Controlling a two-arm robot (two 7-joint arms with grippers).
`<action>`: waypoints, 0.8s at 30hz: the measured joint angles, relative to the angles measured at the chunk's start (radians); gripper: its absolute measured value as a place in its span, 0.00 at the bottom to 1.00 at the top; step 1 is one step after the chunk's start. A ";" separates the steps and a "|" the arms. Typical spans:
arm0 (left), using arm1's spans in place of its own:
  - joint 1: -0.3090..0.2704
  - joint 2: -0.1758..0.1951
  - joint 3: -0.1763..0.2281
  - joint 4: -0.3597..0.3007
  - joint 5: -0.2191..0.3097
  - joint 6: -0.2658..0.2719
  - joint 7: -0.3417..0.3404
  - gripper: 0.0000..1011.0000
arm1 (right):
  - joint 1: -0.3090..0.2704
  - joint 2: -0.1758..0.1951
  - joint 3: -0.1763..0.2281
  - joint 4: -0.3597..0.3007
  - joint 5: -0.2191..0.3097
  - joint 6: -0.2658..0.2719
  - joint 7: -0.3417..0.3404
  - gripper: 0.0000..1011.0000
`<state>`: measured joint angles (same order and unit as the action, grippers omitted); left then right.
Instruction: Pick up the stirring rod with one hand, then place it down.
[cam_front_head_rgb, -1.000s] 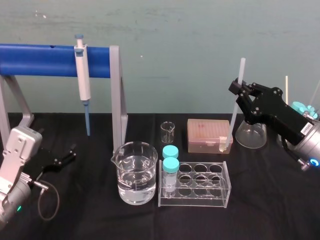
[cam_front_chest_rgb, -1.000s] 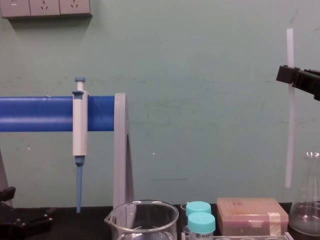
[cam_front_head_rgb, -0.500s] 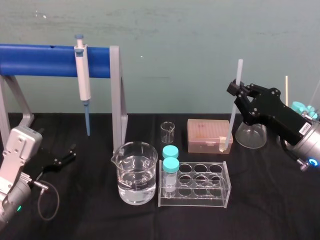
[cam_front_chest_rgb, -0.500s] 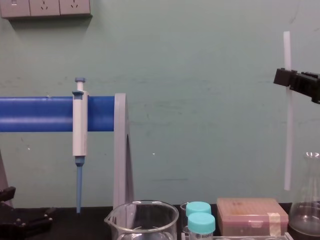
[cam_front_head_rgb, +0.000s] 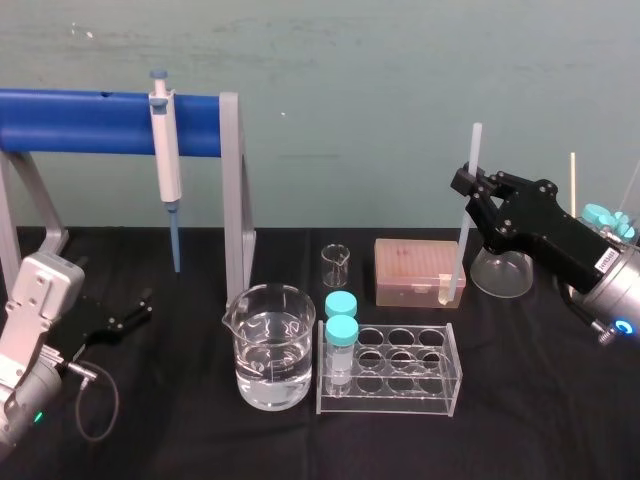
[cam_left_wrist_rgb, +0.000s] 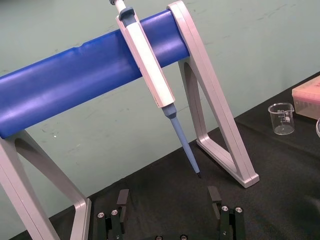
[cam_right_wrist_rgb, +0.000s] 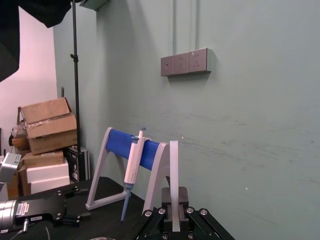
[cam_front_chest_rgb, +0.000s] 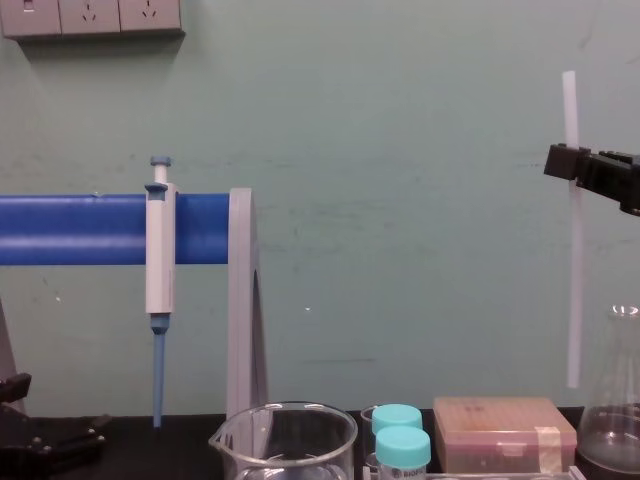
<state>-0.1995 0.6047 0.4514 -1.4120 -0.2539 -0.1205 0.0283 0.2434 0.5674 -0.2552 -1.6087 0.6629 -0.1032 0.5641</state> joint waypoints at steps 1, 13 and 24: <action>0.000 0.000 0.000 0.000 0.000 0.000 0.000 0.99 | 0.001 0.000 -0.001 0.001 0.000 0.000 0.000 0.07; 0.000 0.000 0.000 0.000 0.000 0.000 0.000 0.99 | 0.004 0.002 -0.006 0.008 0.002 0.000 0.004 0.07; 0.000 0.000 0.000 0.000 0.000 0.000 0.000 0.99 | 0.009 0.002 -0.010 0.014 0.004 0.001 0.009 0.07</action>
<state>-0.1995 0.6047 0.4514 -1.4120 -0.2539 -0.1205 0.0283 0.2522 0.5697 -0.2650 -1.5947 0.6664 -0.1020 0.5731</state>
